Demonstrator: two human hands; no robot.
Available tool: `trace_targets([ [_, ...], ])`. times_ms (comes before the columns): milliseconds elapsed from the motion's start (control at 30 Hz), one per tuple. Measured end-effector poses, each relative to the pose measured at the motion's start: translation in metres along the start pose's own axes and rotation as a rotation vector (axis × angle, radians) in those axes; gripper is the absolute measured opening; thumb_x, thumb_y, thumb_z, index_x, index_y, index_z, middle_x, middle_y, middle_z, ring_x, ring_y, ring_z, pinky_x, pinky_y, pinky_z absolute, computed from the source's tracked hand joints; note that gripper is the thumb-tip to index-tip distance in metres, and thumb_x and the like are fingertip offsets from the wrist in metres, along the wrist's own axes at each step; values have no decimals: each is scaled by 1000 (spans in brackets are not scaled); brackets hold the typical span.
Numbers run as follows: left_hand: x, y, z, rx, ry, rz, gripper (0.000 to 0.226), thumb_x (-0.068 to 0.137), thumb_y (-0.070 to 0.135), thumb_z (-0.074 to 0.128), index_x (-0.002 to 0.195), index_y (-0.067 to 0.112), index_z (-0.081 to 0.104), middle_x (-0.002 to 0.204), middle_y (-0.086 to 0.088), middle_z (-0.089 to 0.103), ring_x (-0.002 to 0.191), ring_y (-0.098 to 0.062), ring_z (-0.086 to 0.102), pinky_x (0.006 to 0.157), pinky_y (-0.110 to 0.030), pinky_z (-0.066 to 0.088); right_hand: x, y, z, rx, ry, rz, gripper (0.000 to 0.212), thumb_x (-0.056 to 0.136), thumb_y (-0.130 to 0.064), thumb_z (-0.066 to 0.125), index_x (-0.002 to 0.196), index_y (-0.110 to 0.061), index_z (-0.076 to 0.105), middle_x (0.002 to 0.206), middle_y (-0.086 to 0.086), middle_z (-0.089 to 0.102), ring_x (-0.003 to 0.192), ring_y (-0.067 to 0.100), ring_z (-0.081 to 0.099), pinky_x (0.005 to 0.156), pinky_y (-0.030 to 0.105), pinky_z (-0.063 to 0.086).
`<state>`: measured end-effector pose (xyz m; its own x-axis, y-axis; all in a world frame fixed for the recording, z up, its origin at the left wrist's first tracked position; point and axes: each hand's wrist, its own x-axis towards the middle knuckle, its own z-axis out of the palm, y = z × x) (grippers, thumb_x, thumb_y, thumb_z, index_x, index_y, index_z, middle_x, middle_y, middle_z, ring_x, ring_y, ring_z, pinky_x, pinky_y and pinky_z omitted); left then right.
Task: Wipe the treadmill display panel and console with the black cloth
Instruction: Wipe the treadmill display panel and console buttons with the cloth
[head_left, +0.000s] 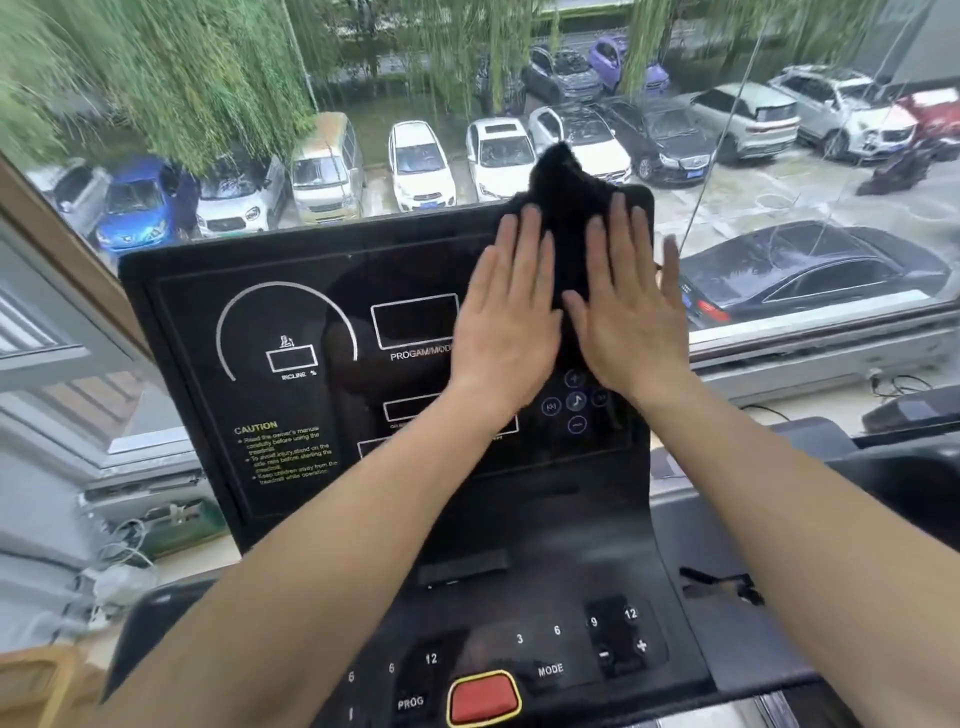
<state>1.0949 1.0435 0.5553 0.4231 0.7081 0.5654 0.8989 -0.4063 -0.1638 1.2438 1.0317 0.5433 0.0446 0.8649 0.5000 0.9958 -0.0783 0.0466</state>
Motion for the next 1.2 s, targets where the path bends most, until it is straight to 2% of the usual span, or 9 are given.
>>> trace_targets([
  [67,-15,24,13,-6,-29,68,69,104,36,30,157,-1,3,166,-22,-5,153,-37,-3,123,-45,-2,-35,6,15,32,-41,90,70,105,-42,25,159,-5,1,168,17,-8,155,29,-6,124,48,-3],
  [133,-65,35,35,-20,-89,178,71,104,34,36,158,2,3,166,-19,-8,153,-34,-4,123,-43,-3,-90,3,36,35,-122,109,72,102,-42,28,157,1,13,166,24,3,154,37,4,123,54,11],
  [233,-160,17,52,-94,-206,203,73,102,34,44,159,6,6,166,-12,-15,154,-27,-4,124,-40,-6,-161,-33,58,32,-283,-66,72,98,-43,30,153,3,28,163,26,18,153,41,9,120,56,21],
  [400,-195,-90,30,-22,-180,-81,69,101,34,45,155,5,14,165,-12,-8,153,-28,6,122,-42,3,-113,-145,45,96,-93,-438,68,102,-43,34,156,-4,20,166,13,5,155,33,6,124,45,3],
  [567,-142,-179,-7,59,-94,-281,73,104,41,39,157,3,7,165,-22,0,153,-35,2,123,-45,3,-10,-193,-5,53,73,-479,72,105,-48,28,160,-7,5,169,14,-2,156,29,-1,125,45,-1],
  [767,-95,-180,-23,-28,-9,-368,68,105,38,32,158,5,6,167,-19,-1,154,-33,0,125,-47,6,22,-206,-22,97,146,-381,69,106,-44,28,160,-7,4,168,16,-2,155,32,-2,125,46,-1],
  [933,-218,-177,10,4,-187,-374,66,106,40,33,158,4,13,165,-18,-7,153,-32,-6,124,-46,1,-63,-232,24,38,60,-674,70,106,-45,32,160,-9,5,169,14,-2,155,32,-2,124,45,-1],
  [1067,-277,-177,19,74,-348,-356,65,103,43,31,155,3,25,163,-18,-5,152,-29,-7,123,-52,14,-100,-242,45,-78,5,-867,73,106,-48,31,161,-8,5,169,14,-3,156,31,-1,124,44,-3],
  [1200,-203,-204,-4,48,-193,-431,66,105,40,34,156,0,18,165,-20,-3,154,-33,-1,123,-49,9,-25,-254,3,-106,121,-782,71,105,-50,28,160,-10,7,169,11,2,156,27,3,124,44,-3],
])
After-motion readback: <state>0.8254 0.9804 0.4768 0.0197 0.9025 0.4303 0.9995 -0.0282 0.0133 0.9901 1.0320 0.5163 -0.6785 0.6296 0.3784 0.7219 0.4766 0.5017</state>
